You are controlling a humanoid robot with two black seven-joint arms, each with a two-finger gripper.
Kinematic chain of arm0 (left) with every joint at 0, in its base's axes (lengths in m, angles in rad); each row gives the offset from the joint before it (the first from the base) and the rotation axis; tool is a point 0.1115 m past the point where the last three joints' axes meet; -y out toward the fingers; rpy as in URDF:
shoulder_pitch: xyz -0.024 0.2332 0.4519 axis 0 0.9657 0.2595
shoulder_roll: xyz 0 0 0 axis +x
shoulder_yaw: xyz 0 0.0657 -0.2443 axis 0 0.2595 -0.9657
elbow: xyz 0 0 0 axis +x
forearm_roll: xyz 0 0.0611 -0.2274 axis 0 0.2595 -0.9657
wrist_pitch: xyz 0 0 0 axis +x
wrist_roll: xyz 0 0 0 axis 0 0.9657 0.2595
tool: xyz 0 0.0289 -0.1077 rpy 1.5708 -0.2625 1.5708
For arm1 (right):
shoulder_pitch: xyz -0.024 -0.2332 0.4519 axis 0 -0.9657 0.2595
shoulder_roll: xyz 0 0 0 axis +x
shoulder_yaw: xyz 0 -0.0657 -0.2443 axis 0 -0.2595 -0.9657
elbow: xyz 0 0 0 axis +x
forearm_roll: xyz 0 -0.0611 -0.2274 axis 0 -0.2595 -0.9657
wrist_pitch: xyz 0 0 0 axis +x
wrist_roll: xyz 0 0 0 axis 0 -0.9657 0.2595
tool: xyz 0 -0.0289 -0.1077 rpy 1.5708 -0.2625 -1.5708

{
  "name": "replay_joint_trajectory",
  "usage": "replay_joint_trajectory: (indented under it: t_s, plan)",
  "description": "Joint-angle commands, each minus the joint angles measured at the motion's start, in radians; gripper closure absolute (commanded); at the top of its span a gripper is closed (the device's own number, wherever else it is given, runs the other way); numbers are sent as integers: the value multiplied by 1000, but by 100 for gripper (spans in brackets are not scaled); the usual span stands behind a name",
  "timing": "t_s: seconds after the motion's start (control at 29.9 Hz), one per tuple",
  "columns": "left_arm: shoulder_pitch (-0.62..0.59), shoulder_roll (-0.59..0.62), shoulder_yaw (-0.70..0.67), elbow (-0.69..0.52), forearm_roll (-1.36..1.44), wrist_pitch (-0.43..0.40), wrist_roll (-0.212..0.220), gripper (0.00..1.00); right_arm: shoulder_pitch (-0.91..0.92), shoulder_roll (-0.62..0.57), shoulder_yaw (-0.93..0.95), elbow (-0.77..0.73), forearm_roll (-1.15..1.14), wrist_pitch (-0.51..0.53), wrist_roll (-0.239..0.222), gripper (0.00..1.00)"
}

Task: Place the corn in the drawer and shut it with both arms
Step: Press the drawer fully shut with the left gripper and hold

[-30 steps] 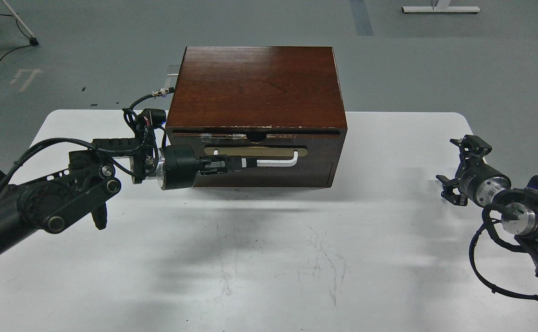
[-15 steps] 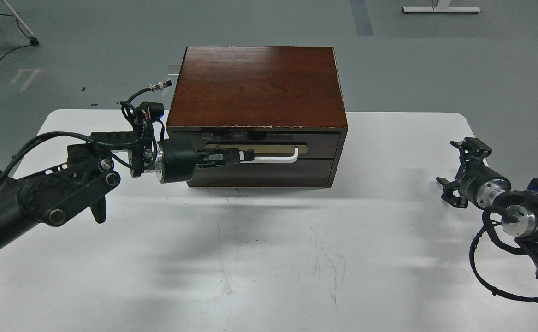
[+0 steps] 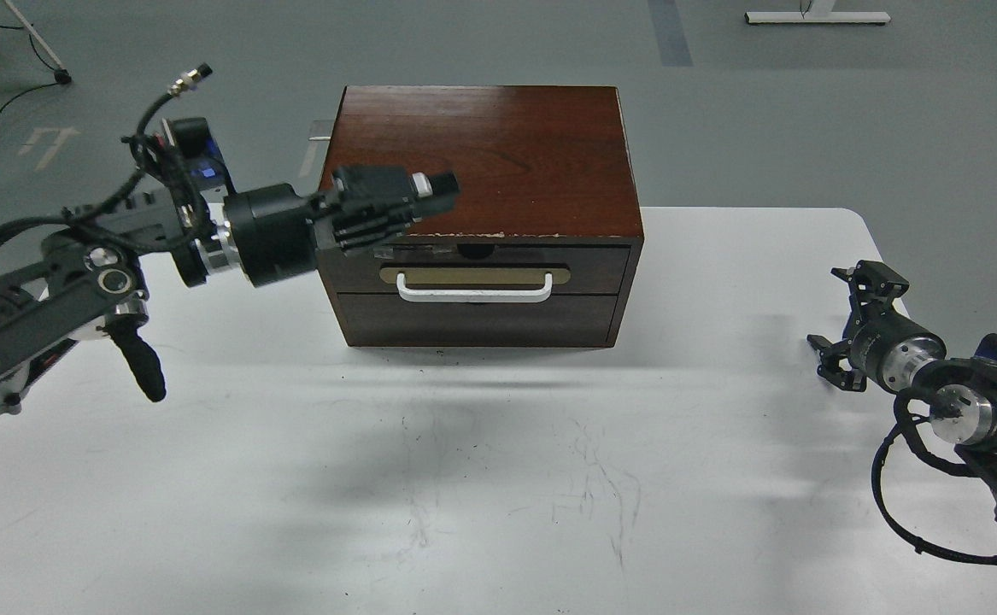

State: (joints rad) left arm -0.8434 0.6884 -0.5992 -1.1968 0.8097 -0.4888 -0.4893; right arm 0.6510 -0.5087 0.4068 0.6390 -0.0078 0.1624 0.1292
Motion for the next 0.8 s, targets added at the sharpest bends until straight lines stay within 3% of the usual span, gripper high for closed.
replay_joint_trajectory:
  t_s: [0.0, 0.13, 0.2, 0.27, 0.3, 0.4, 0.5, 0.77]
  plan:
    - [-5, 3, -56, 240, -46, 0, 1, 6, 19, -4, 9, 11, 0, 52, 85, 0]
    - [-2, 5, -56, 440, -115, 0, 1, 5, 30, -8, 26, 47, 2, 89, 191, 0]
    - [27, 10, -54, 552, -235, 0, 1, 2, 47, -27, 62, 105, 2, 94, 274, 0]
    - [62, 10, -54, 591, -296, 0, 1, 2, 48, -33, 78, 142, 2, 94, 299, 0]
    - [93, 7, -56, 617, -355, 0, 85, 2, 52, -33, 89, 178, 2, 94, 305, 0]
    - [168, 5, -54, 625, -464, 0, 233, 2, 62, -21, 83, 232, 0, 82, 279, 0]
    - [202, -1, -54, 625, -483, 0, 259, 2, 64, -10, 84, 246, 2, 74, 254, 0]
    - [219, -10, -56, 611, -619, 0, 261, 2, 65, -13, 136, 334, 2, 32, 259, 0]
